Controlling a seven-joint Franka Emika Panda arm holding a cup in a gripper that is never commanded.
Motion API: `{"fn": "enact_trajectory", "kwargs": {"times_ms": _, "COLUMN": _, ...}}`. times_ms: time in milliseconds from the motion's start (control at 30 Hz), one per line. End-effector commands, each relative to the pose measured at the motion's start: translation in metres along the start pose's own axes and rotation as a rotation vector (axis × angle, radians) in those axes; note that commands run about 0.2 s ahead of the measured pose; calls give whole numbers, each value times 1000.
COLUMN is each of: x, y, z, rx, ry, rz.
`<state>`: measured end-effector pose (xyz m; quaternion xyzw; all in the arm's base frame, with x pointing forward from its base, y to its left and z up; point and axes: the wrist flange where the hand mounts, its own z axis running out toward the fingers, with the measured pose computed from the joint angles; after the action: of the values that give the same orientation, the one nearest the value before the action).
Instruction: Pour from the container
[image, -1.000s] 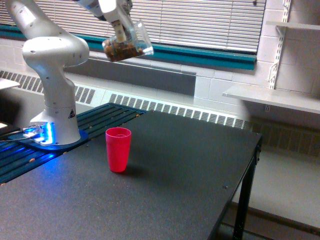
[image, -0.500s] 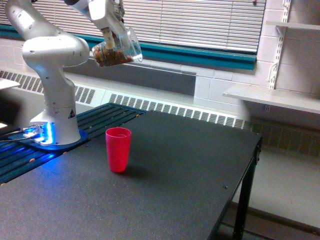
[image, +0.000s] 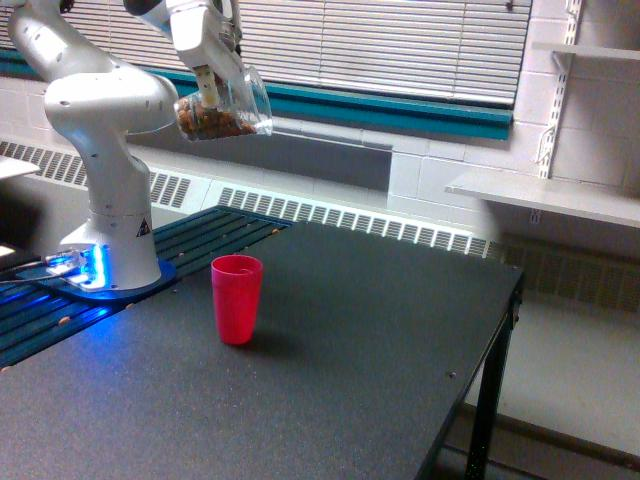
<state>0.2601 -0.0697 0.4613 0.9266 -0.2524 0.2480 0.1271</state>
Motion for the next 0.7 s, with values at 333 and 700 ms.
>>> {"fn": "enact_trajectory", "kwargs": {"times_ms": 333, "x": -16, "y": -2, "z": 11, "rx": -36, "ry": -47, "rz": -54}}
{"fn": "enact_trajectory", "kwargs": {"times_ms": 700, "x": -20, "y": -5, "z": 15, "rx": -52, "ry": -72, "rz": -81}}
